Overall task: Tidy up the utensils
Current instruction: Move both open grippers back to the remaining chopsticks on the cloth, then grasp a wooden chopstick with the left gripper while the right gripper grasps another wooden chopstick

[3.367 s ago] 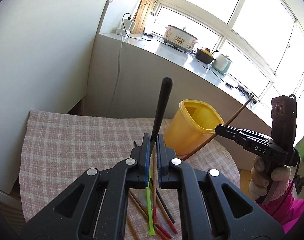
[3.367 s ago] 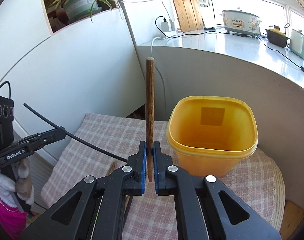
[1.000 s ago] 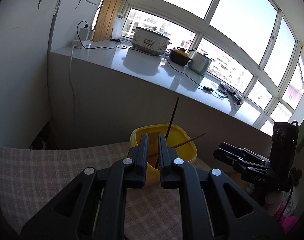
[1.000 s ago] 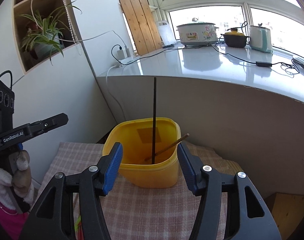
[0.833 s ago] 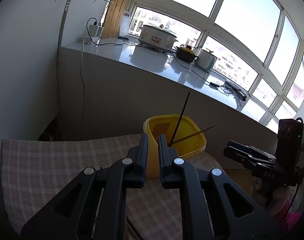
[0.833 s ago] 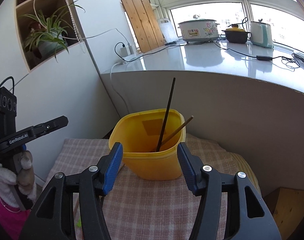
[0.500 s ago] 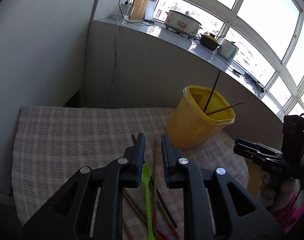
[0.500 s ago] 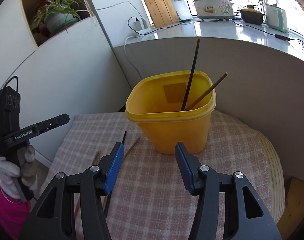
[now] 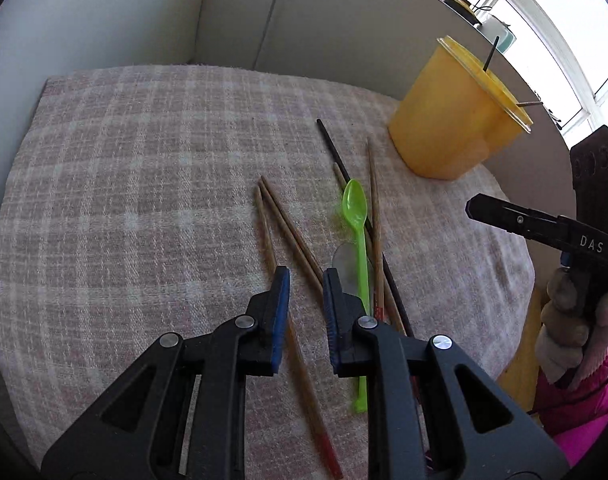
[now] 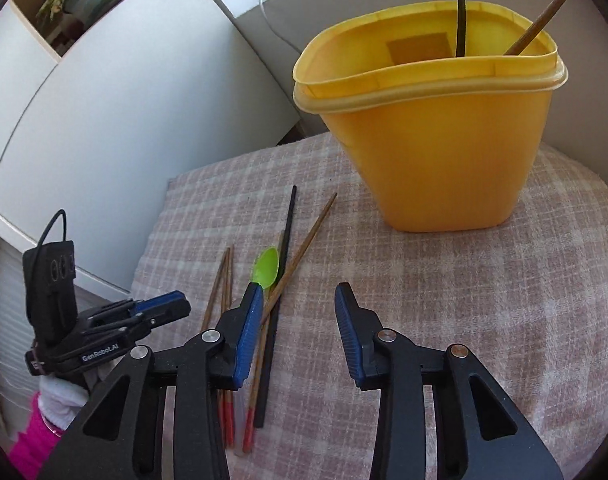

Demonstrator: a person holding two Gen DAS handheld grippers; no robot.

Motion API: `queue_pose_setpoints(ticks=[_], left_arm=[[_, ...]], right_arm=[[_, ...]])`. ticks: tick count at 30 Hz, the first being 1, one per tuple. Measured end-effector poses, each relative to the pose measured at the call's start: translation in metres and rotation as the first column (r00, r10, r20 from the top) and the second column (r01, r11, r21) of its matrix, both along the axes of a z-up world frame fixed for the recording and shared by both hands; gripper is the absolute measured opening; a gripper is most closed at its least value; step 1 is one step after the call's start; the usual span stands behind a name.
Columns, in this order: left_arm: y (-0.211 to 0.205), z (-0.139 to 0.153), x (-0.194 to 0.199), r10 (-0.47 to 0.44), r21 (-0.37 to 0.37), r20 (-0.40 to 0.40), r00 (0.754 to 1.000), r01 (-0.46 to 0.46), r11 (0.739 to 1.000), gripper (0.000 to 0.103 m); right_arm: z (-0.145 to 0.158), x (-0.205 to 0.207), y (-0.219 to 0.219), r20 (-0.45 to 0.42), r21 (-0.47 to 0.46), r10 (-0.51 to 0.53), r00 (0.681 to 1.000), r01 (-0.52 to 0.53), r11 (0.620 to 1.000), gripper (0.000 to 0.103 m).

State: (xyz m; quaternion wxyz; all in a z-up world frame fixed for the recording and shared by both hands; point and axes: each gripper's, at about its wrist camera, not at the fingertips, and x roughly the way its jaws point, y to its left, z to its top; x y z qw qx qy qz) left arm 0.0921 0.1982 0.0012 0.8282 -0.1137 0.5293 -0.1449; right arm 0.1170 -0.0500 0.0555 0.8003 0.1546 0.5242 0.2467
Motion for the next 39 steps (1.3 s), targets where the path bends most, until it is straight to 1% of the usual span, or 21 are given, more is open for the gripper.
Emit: queue_pose_setpoints(ticks=[3,7,13,17,20,23,25,26,28,33,37,38,39], left_arm=[[-0.006,-0.007,-0.001,-0.016,0.011,-0.014,1.000,0.016,1.000,0.015],[-0.017,-0.012,0.001,-0.025,0.037,-0.018,1.000,0.026,0.999,0.015],[-0.022,-0.023,0.009,-0.016,0.064,-0.026,1.000,0.018,0.998,0.015],[-0.032,-0.031,0.016,-0.034,0.092,-0.030,0.999,0.037,0.995,0.015],[-0.040,-0.034,0.021,-0.041,0.100,-0.027,0.999,0.043,0.994,0.015],[-0.041,-0.039,0.027,-0.042,0.095,-0.027,0.999,0.044,0.994,0.014],[-0.033,-0.041,0.031,-0.027,0.067,-0.029,0.999,0.029,0.997,0.012],[-0.031,-0.042,0.032,-0.019,0.051,-0.032,0.999,0.020,0.999,0.012],[-0.027,-0.045,0.034,-0.010,0.029,-0.032,0.999,0.011,1.000,0.011],[-0.029,-0.046,0.035,-0.021,0.042,-0.017,1.000,0.021,0.999,0.010],[-0.033,-0.048,0.036,-0.019,0.031,-0.013,1.000,0.019,0.999,0.009],[-0.031,-0.048,0.035,-0.016,0.022,-0.010,1.000,0.016,1.000,0.009],[-0.026,-0.046,0.030,-0.013,0.011,-0.008,1.000,0.013,1.000,0.009]], right_arm=[[-0.011,0.006,0.011,-0.047,0.021,-0.002,0.999,0.003,1.000,0.028],[-0.025,0.014,0.022,-0.088,0.012,-0.030,0.996,0.031,0.999,0.023],[-0.037,0.028,0.036,-0.107,-0.027,-0.071,0.992,0.069,0.997,0.023],[-0.042,0.032,0.043,-0.121,-0.026,-0.085,0.989,0.082,0.996,0.023],[-0.044,0.033,0.047,-0.124,-0.034,-0.099,0.987,0.095,0.995,0.023],[-0.045,0.034,0.048,-0.130,-0.035,-0.108,0.986,0.104,0.994,0.023],[-0.049,0.034,0.052,-0.131,-0.042,-0.117,0.984,0.112,0.993,0.022],[-0.051,0.034,0.055,-0.131,-0.045,-0.122,0.984,0.117,0.992,0.019],[-0.053,0.035,0.056,-0.137,-0.049,-0.132,0.982,0.126,0.991,0.018],[-0.059,0.039,0.061,-0.144,-0.081,-0.145,0.979,0.135,0.988,0.018],[-0.059,0.040,0.069,-0.118,-0.125,-0.140,0.983,0.125,0.984,0.013],[-0.060,0.040,0.070,-0.112,-0.138,-0.138,0.984,0.122,0.983,0.011],[-0.060,0.040,0.073,-0.107,-0.142,-0.137,0.985,0.121,0.983,0.010]])
